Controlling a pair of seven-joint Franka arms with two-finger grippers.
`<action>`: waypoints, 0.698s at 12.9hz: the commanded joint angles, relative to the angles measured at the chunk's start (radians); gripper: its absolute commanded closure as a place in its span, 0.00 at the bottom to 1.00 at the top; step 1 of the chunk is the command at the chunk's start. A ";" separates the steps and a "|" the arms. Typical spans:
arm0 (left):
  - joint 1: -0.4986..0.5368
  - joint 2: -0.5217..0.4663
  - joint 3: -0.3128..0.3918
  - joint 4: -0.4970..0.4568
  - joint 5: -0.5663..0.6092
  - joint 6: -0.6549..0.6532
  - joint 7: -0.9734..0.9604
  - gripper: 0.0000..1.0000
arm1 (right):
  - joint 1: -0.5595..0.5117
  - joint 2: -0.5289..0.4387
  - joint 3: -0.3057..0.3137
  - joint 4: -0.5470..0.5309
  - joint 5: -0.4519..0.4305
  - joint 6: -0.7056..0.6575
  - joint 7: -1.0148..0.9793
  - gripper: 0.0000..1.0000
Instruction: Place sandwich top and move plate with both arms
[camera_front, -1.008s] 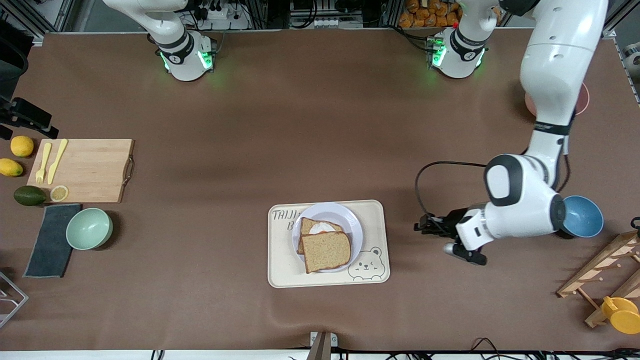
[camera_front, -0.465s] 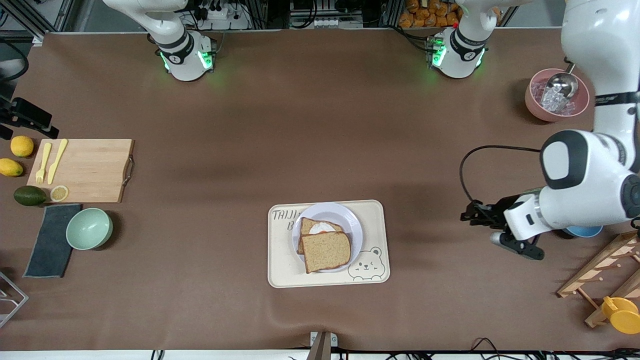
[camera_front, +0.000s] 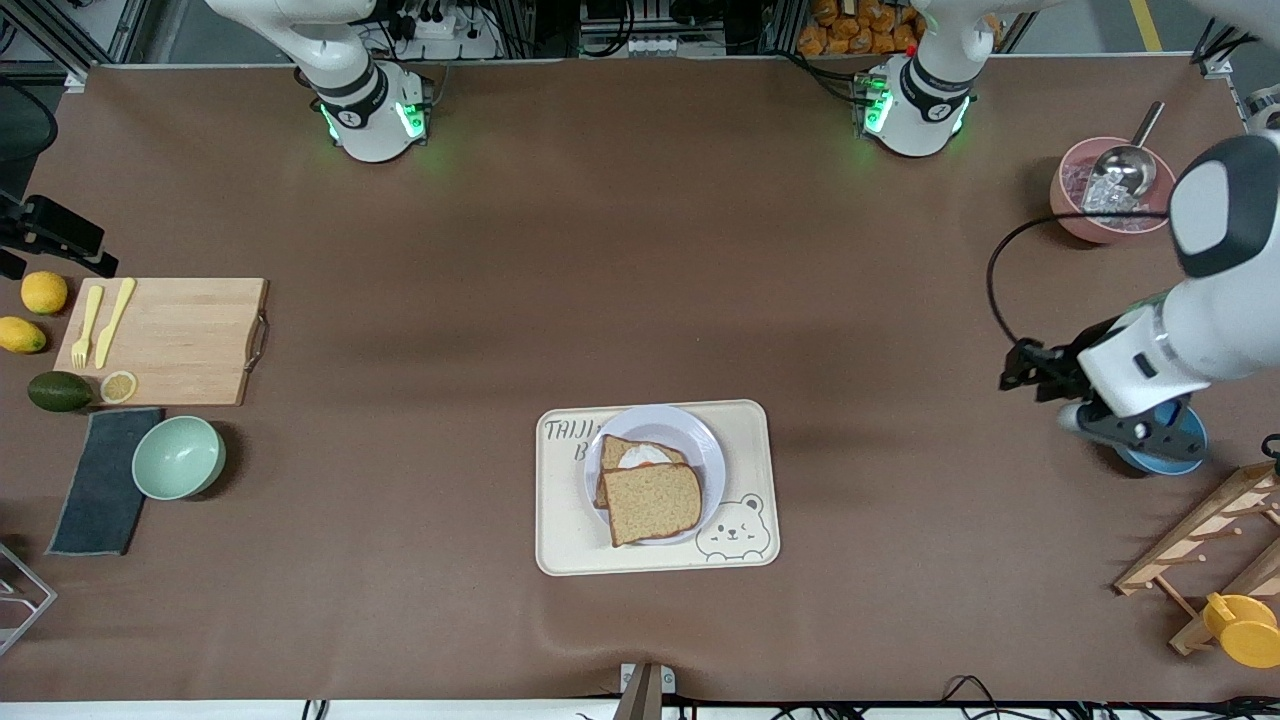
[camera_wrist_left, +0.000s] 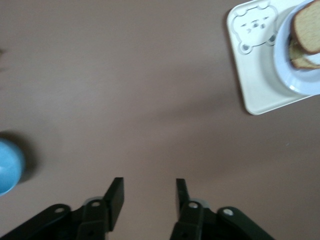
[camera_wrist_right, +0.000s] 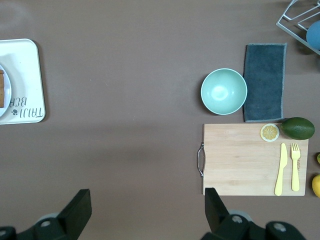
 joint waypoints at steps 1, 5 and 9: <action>0.026 -0.076 -0.004 -0.025 0.066 -0.064 -0.017 0.00 | 0.006 -0.011 -0.001 -0.008 -0.006 -0.003 0.016 0.00; 0.046 -0.147 -0.001 -0.020 0.089 -0.092 -0.014 0.00 | 0.006 -0.011 -0.001 -0.008 -0.006 -0.002 0.016 0.00; 0.082 -0.155 -0.010 0.011 0.083 -0.092 -0.012 0.00 | 0.012 -0.011 -0.001 -0.008 -0.006 -0.002 0.016 0.00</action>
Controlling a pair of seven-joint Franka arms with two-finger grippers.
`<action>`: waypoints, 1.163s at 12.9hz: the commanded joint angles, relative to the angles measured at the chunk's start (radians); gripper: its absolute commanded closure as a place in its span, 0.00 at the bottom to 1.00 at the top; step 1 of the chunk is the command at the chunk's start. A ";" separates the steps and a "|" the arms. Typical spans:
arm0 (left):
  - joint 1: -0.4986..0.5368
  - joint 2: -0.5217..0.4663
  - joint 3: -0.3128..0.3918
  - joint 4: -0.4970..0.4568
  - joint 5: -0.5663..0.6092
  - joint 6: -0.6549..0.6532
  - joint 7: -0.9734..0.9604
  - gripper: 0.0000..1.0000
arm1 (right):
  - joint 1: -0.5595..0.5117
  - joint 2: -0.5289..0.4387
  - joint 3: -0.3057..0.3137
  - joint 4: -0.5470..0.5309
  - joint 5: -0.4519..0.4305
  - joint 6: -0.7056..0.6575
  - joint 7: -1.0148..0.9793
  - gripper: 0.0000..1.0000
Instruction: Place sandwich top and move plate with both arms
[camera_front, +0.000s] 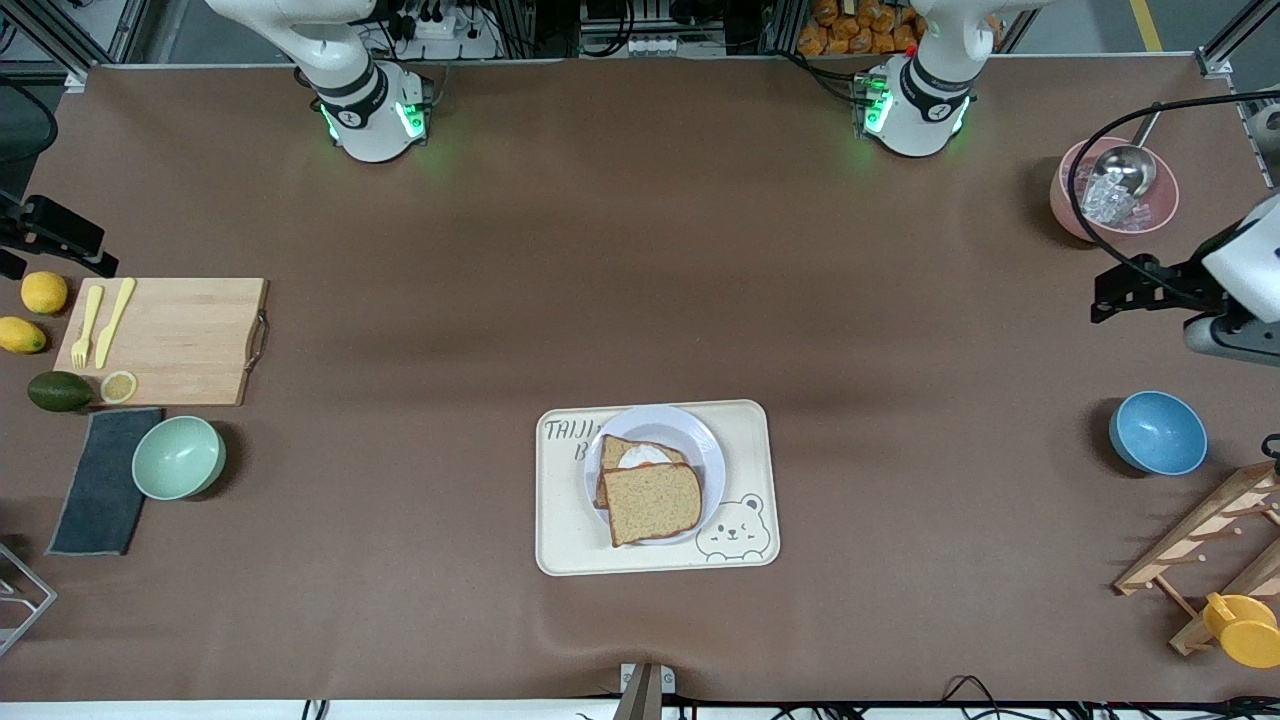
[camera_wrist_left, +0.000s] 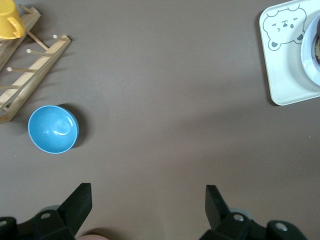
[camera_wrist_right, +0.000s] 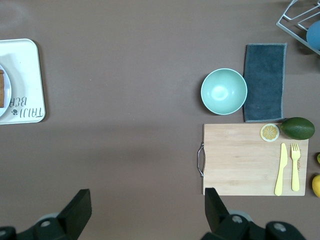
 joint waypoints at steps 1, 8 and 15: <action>0.014 -0.034 -0.011 0.007 0.019 -0.009 -0.016 0.00 | 0.013 -0.011 -0.001 -0.007 -0.006 -0.002 0.016 0.00; -0.022 -0.213 -0.038 -0.134 0.007 -0.061 -0.174 0.00 | 0.012 -0.011 -0.001 -0.008 -0.006 -0.002 0.016 0.00; -0.136 -0.197 0.107 -0.127 0.010 -0.030 -0.214 0.00 | 0.012 -0.011 -0.001 -0.007 -0.006 -0.002 0.016 0.00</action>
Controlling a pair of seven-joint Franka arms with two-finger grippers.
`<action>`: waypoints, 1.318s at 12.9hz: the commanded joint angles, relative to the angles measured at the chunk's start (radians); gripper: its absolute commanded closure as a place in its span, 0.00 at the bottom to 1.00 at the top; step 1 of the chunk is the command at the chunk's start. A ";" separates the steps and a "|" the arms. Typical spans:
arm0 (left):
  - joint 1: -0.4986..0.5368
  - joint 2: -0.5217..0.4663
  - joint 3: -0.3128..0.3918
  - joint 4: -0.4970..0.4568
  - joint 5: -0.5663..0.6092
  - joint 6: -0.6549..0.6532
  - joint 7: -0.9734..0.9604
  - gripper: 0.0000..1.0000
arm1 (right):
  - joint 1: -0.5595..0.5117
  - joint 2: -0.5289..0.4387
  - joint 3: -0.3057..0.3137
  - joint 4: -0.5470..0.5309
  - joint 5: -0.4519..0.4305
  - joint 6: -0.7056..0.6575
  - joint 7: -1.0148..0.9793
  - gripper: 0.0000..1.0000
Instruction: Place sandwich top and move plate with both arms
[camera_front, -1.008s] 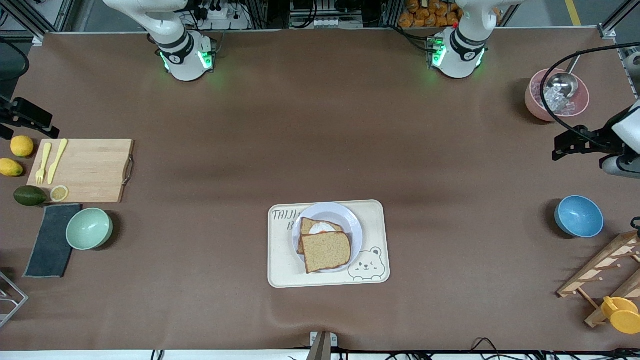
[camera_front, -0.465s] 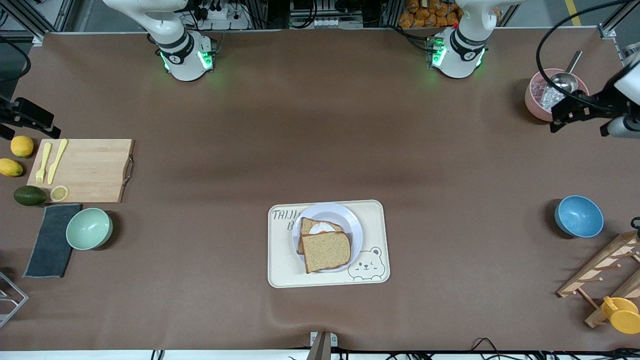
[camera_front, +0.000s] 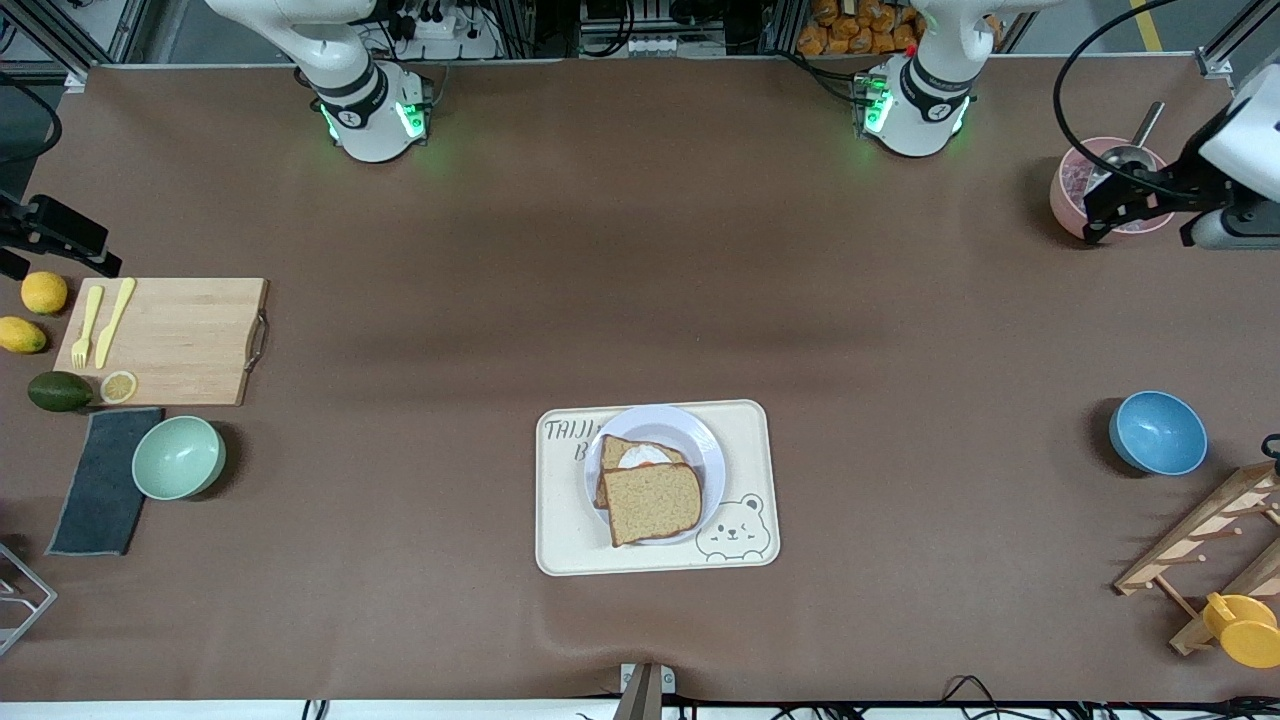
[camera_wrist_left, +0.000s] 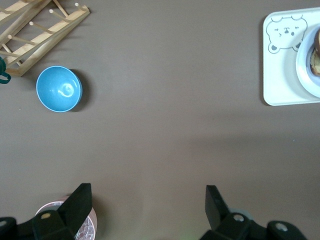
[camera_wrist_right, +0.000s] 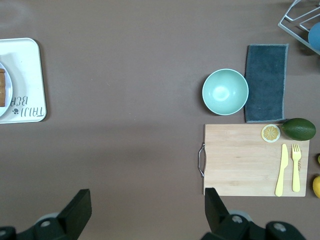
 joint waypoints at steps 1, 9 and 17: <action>-0.025 0.047 0.030 0.062 0.016 0.007 -0.001 0.00 | 0.008 -0.011 -0.002 -0.008 -0.006 -0.002 0.016 0.00; -0.077 0.041 0.083 0.067 0.009 0.006 -0.001 0.00 | 0.008 -0.011 -0.002 -0.007 -0.006 -0.002 0.016 0.00; -0.143 0.020 0.161 0.054 0.010 -0.017 0.009 0.00 | 0.008 -0.011 -0.002 -0.007 -0.006 -0.002 0.016 0.00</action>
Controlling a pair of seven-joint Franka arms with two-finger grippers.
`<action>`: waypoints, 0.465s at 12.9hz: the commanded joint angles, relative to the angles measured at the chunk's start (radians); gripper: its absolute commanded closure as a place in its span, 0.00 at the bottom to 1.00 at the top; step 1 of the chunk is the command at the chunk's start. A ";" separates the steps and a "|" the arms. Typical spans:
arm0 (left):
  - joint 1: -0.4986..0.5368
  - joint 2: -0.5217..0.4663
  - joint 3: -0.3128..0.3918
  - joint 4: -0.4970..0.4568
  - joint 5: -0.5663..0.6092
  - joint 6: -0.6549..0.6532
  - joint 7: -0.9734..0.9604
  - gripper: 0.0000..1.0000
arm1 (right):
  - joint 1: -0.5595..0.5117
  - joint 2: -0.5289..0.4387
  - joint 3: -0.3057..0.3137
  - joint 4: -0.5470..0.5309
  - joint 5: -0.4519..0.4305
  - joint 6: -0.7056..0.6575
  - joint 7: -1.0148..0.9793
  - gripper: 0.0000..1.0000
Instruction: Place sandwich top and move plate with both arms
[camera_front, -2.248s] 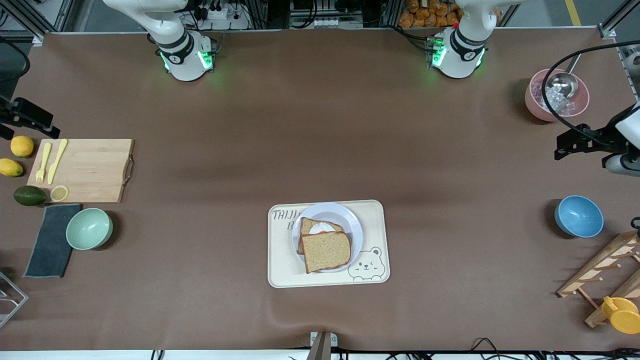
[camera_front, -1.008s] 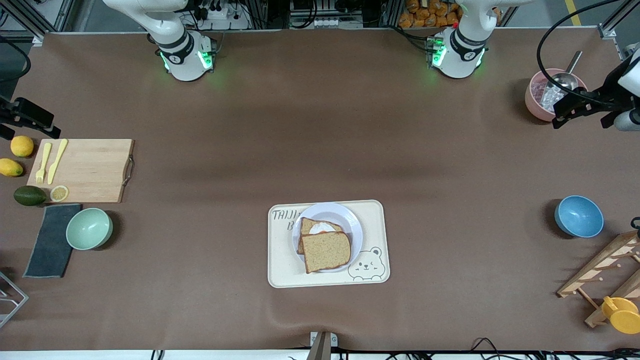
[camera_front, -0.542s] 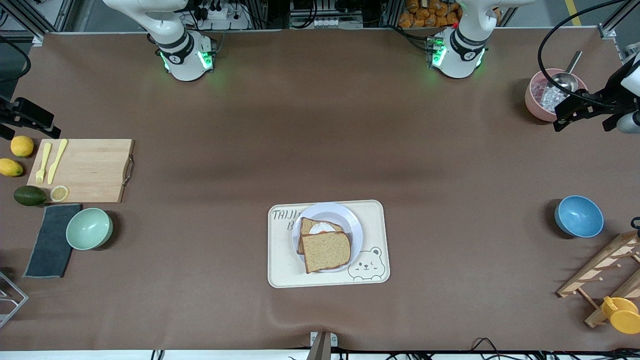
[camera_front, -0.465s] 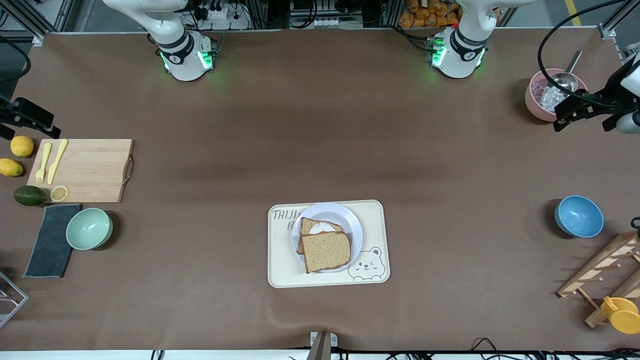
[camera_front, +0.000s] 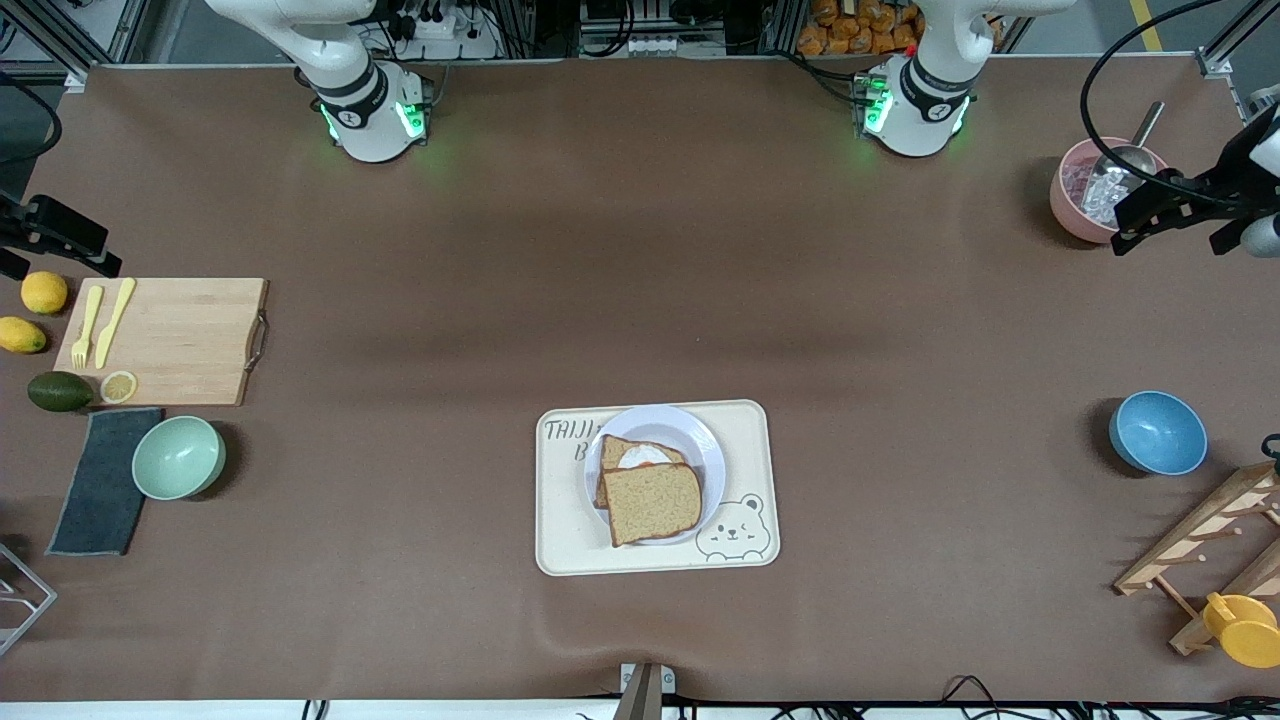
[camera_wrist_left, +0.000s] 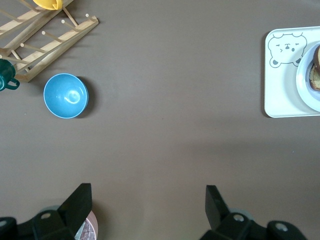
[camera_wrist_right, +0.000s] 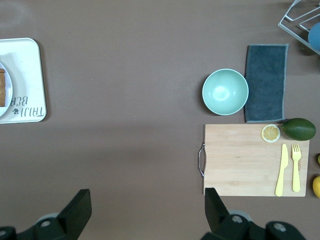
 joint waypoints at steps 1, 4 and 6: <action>-0.008 -0.010 0.008 0.001 0.012 -0.014 0.007 0.00 | 0.007 -0.011 -0.002 -0.007 -0.007 -0.002 0.016 0.00; -0.002 -0.012 0.003 0.001 0.012 -0.014 0.005 0.00 | 0.007 -0.011 -0.002 -0.007 -0.007 -0.001 0.016 0.00; -0.002 -0.015 -0.003 0.000 0.010 -0.016 0.004 0.00 | 0.007 -0.011 -0.002 -0.007 -0.007 -0.001 0.016 0.00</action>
